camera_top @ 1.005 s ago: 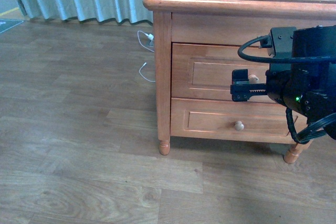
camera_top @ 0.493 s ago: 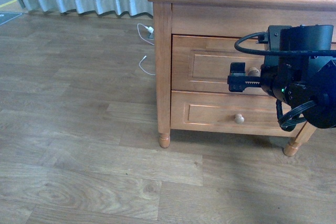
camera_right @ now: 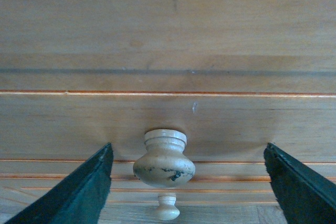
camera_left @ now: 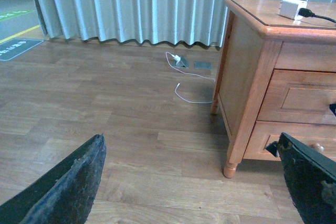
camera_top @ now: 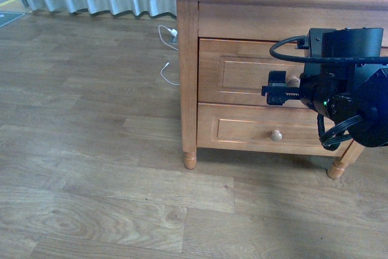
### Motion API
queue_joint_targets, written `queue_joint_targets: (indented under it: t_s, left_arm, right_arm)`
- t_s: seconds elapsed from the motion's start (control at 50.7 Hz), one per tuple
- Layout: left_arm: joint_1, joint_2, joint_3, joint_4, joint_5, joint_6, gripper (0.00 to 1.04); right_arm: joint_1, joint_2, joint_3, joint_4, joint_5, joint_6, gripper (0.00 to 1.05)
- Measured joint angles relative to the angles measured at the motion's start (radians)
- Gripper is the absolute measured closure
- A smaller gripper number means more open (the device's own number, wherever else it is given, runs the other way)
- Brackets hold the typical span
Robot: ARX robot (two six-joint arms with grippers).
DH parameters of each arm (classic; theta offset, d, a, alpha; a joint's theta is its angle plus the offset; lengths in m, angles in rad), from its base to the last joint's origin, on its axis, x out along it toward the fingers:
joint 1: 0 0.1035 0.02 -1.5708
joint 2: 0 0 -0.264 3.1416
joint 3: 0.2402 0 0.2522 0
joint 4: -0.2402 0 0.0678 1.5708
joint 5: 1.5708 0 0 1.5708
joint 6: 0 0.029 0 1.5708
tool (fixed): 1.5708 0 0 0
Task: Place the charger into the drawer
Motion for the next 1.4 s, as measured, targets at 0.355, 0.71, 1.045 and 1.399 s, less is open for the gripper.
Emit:
queue_joint_targets:
  t_s: [0.355,0.71,1.045,1.399]
  left_arm:
    - [0.000,0.000,0.000,0.000,0.000,0.000,0.06]
    - [0.000,0.000,0.000,0.000,0.000,0.000,0.06]
    - [0.000,0.000,0.000,0.000,0.000,0.000,0.06]
    - [0.000,0.000,0.000,0.000,0.000,0.000,0.06]
  right_arm:
    - [0.008,0.000,0.000,0.002,-0.006,0.000,0.79]
    - [0.011,-0.053,-0.078,0.014,-0.027,0.015,0.81]
    - [0.025,-0.220,-0.286,-0.056,-0.053,0.035,0.81]
    - [0.026,-0.447,-0.583,-0.098,-0.144,0.058,0.81]
